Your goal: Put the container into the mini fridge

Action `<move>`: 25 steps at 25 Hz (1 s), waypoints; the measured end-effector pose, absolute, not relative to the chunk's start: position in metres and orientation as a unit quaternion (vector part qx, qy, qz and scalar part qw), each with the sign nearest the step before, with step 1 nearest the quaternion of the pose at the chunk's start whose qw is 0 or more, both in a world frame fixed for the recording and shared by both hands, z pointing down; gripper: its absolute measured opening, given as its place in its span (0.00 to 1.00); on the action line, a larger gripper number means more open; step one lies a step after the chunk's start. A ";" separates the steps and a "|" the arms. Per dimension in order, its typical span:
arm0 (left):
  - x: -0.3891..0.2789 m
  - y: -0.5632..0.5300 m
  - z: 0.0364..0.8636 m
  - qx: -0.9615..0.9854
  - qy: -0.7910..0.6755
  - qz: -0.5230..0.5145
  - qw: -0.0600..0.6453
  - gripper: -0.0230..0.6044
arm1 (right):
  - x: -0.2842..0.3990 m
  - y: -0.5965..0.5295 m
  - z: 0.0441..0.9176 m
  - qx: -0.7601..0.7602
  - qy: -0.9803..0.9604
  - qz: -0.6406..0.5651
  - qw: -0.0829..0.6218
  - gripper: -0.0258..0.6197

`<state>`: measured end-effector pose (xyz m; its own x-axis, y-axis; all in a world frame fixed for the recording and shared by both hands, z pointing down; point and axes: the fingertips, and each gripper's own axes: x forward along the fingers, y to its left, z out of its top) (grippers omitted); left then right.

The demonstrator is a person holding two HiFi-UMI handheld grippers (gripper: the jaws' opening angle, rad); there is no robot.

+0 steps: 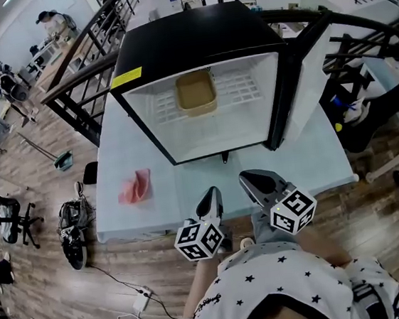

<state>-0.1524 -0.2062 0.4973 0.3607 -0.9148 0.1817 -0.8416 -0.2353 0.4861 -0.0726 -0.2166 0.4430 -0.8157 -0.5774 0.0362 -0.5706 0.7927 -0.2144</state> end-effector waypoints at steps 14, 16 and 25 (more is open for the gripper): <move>-0.148 -0.211 0.497 0.789 -0.548 -0.071 0.267 0.04 | -0.075 -0.217 0.442 -0.299 0.949 -0.102 0.008 0.07; -0.148 -0.211 0.497 0.789 -0.548 -0.072 0.269 0.04 | -0.076 -0.217 0.442 -0.298 0.949 -0.102 0.008 0.07; -0.150 -0.211 0.502 0.785 -0.549 -0.073 0.279 0.04 | -0.078 -0.217 0.445 -0.292 0.950 -0.108 0.011 0.07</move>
<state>-0.1501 -0.2110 0.5020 0.3869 -0.9020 0.1916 -0.8202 -0.2417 0.5185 -0.0780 -0.2171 0.4450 -0.8295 -0.5569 0.0427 -0.5523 0.8062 -0.2122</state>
